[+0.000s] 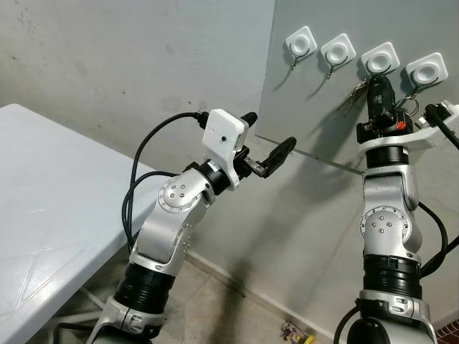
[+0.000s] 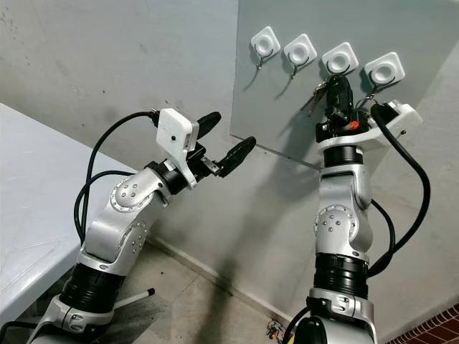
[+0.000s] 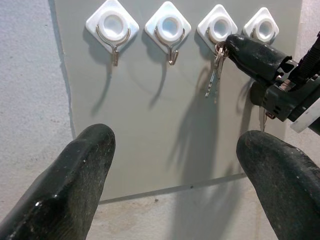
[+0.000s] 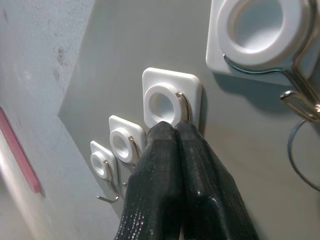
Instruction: Hang keys on a hook
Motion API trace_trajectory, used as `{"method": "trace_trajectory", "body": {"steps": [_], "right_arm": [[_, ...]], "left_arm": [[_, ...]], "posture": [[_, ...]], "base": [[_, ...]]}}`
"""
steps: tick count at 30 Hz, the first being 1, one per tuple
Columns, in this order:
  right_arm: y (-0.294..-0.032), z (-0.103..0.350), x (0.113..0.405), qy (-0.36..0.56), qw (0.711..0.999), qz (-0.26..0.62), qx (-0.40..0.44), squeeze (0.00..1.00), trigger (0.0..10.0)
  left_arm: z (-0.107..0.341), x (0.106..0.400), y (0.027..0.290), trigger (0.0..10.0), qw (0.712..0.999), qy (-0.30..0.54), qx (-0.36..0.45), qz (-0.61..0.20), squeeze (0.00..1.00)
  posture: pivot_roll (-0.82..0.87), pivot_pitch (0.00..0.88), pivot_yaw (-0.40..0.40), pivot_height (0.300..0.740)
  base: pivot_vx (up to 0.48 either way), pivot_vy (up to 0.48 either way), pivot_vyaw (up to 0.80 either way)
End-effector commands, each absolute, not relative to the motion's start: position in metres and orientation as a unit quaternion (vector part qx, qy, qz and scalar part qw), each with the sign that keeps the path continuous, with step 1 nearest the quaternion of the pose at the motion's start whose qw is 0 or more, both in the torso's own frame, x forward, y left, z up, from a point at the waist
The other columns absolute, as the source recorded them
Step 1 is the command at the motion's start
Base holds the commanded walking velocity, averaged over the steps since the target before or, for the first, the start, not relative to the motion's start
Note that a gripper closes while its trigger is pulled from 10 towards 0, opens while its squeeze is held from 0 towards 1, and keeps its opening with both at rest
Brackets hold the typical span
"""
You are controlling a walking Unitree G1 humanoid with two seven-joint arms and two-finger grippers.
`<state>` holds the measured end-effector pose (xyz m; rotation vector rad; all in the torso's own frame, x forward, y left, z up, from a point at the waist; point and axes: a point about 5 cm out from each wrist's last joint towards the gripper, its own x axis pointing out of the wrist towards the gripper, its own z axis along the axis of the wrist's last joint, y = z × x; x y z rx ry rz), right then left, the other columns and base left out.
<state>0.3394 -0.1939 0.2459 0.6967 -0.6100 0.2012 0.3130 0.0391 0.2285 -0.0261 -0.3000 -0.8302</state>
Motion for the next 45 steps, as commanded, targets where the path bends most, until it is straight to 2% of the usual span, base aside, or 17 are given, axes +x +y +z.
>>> {"method": "trace_trajectory", "body": {"steps": [1,13,20,24,34,39,45], "right_arm": [[-0.198,0.251,0.336,-0.311,0.883,0.098,0.338,0.00,10.0],[-0.195,0.253,0.333,-0.318,0.875,0.116,0.345,0.00,10.0],[-0.193,0.244,0.336,-0.287,0.904,0.103,0.301,0.00,10.0],[-0.192,0.247,0.334,-0.305,0.889,0.115,0.323,0.00,10.0],[-0.193,0.244,0.333,-0.295,0.897,0.105,0.313,0.00,10.0],[-0.196,0.228,0.339,-0.254,0.914,0.067,0.309,0.00,10.0],[-0.195,0.227,0.338,-0.256,0.910,0.063,0.320,0.00,10.0]], "left_arm": [[0.230,0.312,0.041,10.0,0.906,-0.147,-0.010,-0.398,0.00],[0.231,0.312,0.041,10.0,0.906,-0.147,-0.009,-0.397,0.00],[0.231,0.312,0.042,10.0,0.907,-0.148,-0.008,-0.394,0.00],[0.231,0.313,0.042,10.0,0.908,-0.147,-0.008,-0.393,0.00],[0.232,0.312,0.042,10.0,0.908,-0.149,-0.011,-0.391,0.00],[0.231,0.311,0.041,10.0,0.908,-0.149,-0.013,-0.391,0.00],[0.231,0.310,0.040,10.0,0.907,-0.149,-0.014,-0.395,0.00]], "posture": [[0.01,0.000,-0.026,0.740],[0.01,0.000,-0.024,0.740],[0.01,0.000,-0.023,0.740],[0.01,0.000,-0.023,0.740],[0.01,0.000,-0.028,0.740],[0.01,0.000,-0.030,0.740],[0.01,0.000,-0.031,0.740]], "base": [[0.000,0.000,0.00],[0.000,0.000,0.00],[0.000,0.000,0.00],[0.000,0.000,0.00],[0.000,0.000,0.00],[0.000,0.000,0.00],[0.000,0.000,0.00]]}}
